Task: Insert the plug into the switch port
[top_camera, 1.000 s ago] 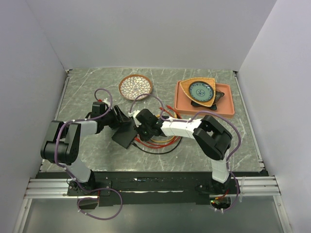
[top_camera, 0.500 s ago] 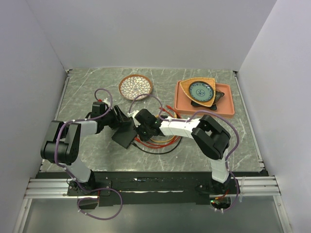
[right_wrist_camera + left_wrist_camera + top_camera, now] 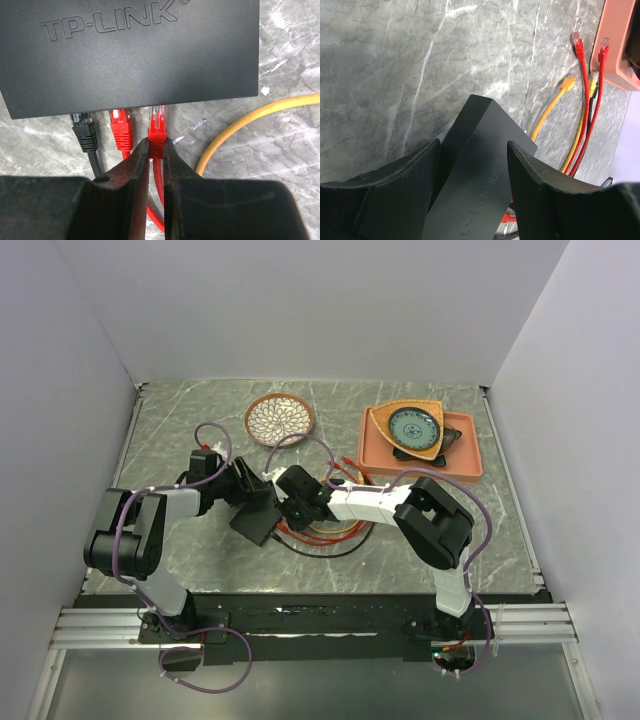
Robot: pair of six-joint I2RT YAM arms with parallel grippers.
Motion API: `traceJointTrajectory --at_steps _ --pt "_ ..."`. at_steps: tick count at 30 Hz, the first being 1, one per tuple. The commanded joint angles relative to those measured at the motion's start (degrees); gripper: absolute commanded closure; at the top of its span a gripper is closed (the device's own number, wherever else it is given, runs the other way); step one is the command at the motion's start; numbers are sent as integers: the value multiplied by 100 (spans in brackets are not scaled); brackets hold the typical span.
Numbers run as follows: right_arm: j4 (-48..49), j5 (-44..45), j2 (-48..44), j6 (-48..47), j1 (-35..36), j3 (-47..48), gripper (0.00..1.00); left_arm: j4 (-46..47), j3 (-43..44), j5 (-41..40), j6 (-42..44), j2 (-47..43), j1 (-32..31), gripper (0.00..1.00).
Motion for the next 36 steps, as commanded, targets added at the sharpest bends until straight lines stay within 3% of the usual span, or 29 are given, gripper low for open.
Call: traceJointTrajectory --at_steps 1,15,36 --pt "472 259 -372 31 38 206 100 -574 -225 78 202 257 -146 37" --pt "473 180 -250 -13 29 320 100 -653 -146 87 228 257 -199 37" --pt "525 101 -74 -909 29 259 100 -662 -75 219 378 337 -340 37"
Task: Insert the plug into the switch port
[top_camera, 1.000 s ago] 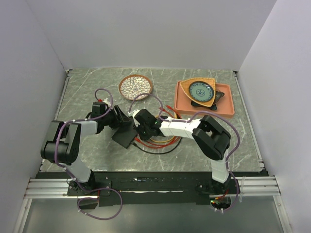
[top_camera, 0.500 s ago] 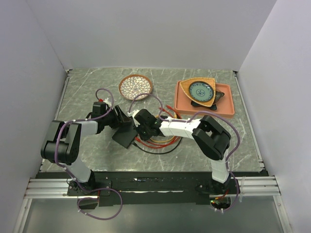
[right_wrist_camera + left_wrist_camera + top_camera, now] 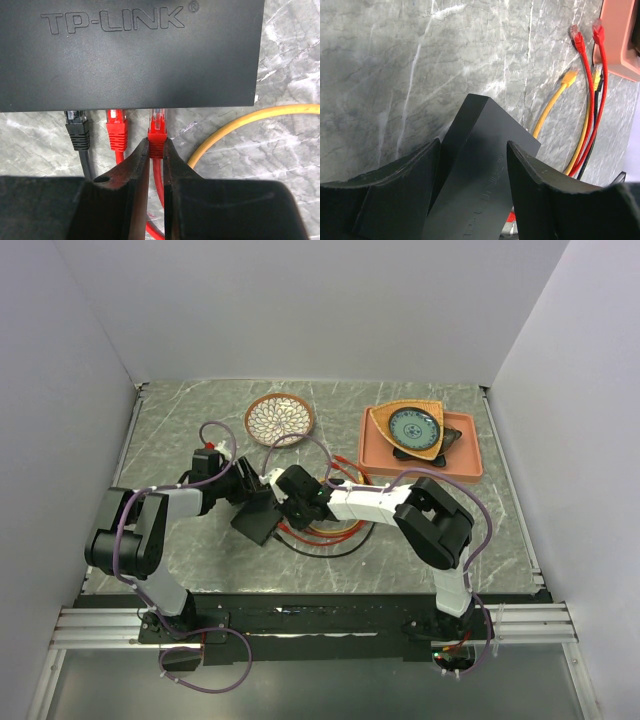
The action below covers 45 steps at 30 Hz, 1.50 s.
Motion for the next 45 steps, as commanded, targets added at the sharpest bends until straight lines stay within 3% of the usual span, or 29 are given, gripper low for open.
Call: traceJointTrajectory --at_steps 1,7,17,30,45 --pt "560 -4 -65 -335 34 252 100 -710 -115 230 129 308 -237 37" --pt "727 -338 -135 -519 34 208 100 -648 -115 283 94 361 -298 37" --pt "630 -128 -100 -423 34 270 100 -640 -158 256 76 379 -377 39" --pt "1017 -418 -30 210 25 156 100 -631 -282 221 -64 379 -527 43" --pt "1237 -40 -65 702 -98 200 100 -534 -510 151 -275 326 -615 46"
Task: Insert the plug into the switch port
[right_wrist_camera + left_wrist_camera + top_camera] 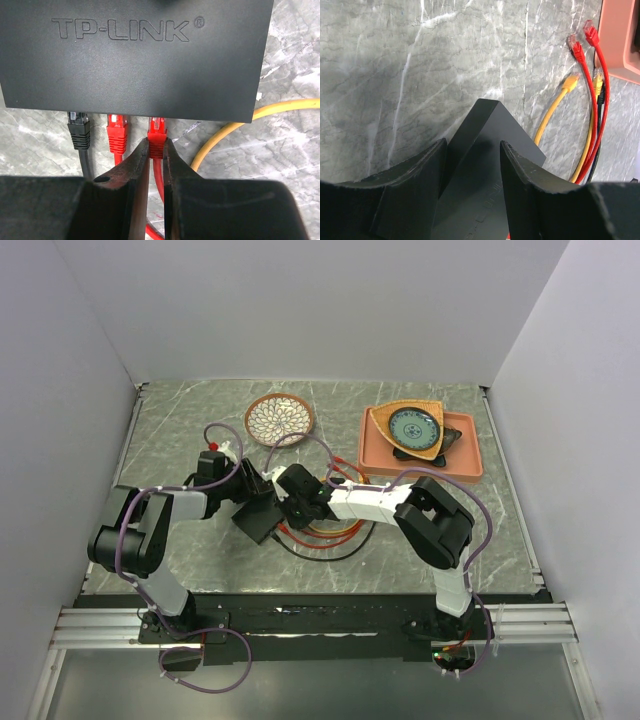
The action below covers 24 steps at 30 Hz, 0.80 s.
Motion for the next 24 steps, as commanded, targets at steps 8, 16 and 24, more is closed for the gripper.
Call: traceJointTrajectory --at_steps 8,16,24 --pt "1327 129 -65 445 -89 215 100 -881 -526 452 -386 129 -407 48" --pt "1626 155 -100 419 -133 277 100 -899 -588 452 -412 67 -451 49" --pt "2039 -64 -223 331 -256 198 100 -846 -667 558 -447 137 -487 50"
